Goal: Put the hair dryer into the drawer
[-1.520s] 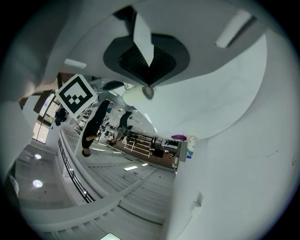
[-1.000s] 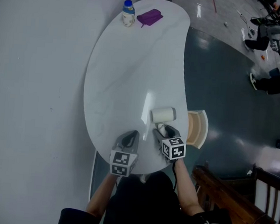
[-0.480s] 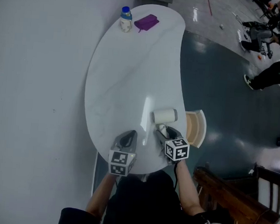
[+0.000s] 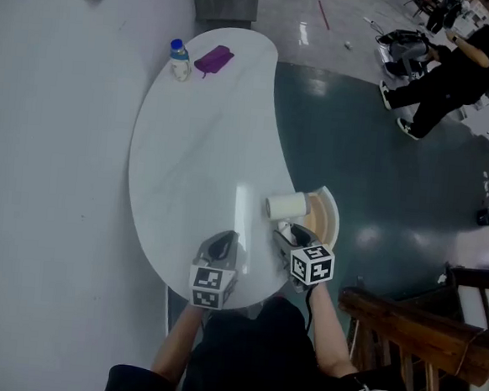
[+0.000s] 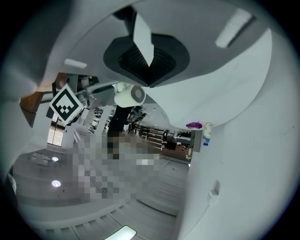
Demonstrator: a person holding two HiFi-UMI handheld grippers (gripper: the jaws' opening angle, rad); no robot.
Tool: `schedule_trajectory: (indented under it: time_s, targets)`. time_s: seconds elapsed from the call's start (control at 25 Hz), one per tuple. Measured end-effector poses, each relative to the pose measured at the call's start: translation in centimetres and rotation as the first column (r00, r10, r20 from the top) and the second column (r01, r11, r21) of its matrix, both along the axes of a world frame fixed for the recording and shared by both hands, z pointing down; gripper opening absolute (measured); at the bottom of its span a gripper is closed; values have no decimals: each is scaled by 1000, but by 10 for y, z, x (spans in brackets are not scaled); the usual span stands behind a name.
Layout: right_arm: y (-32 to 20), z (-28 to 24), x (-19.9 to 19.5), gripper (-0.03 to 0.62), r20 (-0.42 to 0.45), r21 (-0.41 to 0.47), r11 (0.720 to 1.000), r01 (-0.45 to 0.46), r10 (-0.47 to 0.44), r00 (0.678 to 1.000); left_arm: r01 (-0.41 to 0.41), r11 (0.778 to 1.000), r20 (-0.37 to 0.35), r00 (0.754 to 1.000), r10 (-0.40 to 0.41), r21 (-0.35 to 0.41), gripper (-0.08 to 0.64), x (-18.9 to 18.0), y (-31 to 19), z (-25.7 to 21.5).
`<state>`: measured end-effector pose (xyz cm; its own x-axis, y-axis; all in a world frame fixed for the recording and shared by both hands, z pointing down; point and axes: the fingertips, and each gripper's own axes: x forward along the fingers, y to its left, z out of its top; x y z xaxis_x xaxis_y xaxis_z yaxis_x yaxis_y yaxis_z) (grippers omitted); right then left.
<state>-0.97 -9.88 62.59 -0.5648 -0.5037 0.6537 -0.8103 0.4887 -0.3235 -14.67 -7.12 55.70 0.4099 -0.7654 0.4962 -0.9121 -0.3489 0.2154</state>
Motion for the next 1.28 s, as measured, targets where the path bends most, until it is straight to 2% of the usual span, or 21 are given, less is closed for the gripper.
schedule_trajectory:
  time_s: [0.32, 0.6, 0.96, 1.28]
  targets:
    - [7, -7, 65, 218, -10, 11, 994, -111, 111, 994, -96, 995, -7, 995, 97, 32, 6, 57, -5, -14]
    - [7, -6, 118, 218, -16, 12, 987, -163, 163, 986, -123, 992, -2, 992, 123, 33, 6, 100, -12, -18]
    - [-6, 2, 166, 218, -34, -2, 989, -149, 148, 988, -126, 992, 11, 992, 126, 24, 6, 148, -27, -10]
    - [-23, 34, 180, 216, -50, -57, 994, -95, 92, 994, -68, 997, 9, 998, 69, -29, 6, 162, -37, 16]
